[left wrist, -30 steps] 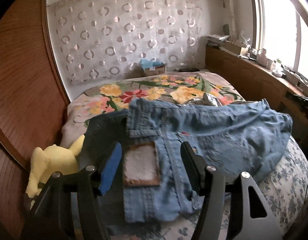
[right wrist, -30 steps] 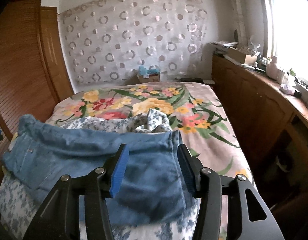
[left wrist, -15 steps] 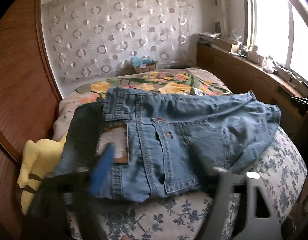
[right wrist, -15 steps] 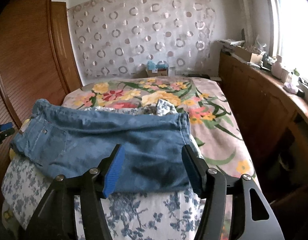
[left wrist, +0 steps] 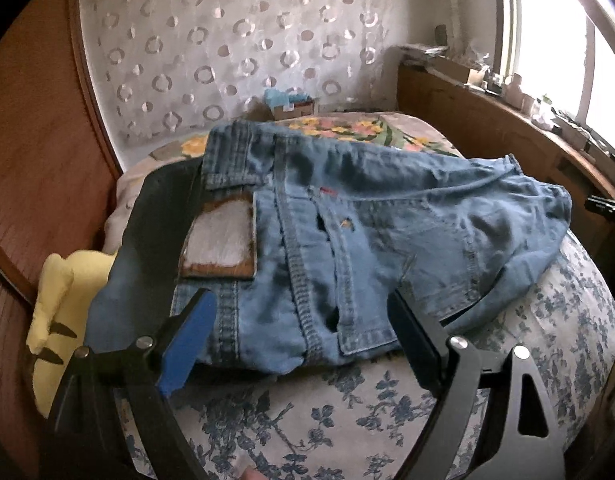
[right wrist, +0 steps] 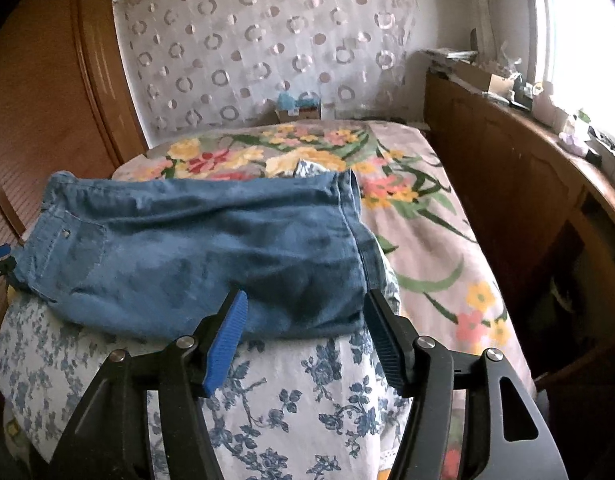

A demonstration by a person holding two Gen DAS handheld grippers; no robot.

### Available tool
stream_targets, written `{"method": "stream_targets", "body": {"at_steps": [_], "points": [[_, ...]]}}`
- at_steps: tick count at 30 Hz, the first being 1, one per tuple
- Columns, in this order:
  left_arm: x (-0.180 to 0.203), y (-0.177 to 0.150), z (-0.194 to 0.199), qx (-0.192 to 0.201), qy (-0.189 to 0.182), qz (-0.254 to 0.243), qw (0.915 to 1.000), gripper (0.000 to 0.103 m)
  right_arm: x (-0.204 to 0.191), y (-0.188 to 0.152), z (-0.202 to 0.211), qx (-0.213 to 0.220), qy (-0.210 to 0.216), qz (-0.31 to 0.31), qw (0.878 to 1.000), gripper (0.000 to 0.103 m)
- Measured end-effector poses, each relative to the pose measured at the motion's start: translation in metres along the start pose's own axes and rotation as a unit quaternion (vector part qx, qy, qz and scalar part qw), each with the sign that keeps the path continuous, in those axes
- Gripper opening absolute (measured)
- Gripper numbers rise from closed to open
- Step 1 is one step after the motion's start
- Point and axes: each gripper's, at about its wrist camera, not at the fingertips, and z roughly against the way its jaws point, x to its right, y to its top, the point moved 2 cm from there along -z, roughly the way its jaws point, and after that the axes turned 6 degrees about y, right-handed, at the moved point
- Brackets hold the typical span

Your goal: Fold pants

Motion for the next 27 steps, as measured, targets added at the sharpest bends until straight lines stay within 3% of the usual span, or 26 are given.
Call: {"method": "stream_targets", "body": {"at_steps": [10, 18, 22, 27], "points": [[-0.029, -0.007, -0.006, -0.003, 0.004, 0.018, 0.9998, 0.088, 0.021, -0.001, -0.021, -0.027, -0.020, -0.022, 0.999, 0.063], [-0.042, -0.012, -0.020, -0.019, 0.011, 0.030, 0.9993, 0.088, 0.032, 0.004, -0.034, -0.034, 0.011, -0.068, 0.997, 0.063], [-0.042, -0.018, -0.031, -0.032, 0.011, 0.035, 0.9988, 0.088, 0.029, 0.008, -0.038, -0.030, 0.005, -0.070, 0.997, 0.063], [-0.041, -0.023, -0.036, -0.037, 0.009, 0.036, 0.9986, 0.088, 0.037, 0.005, -0.059, -0.065, -0.009, -0.090, 0.994, 0.063]]}}
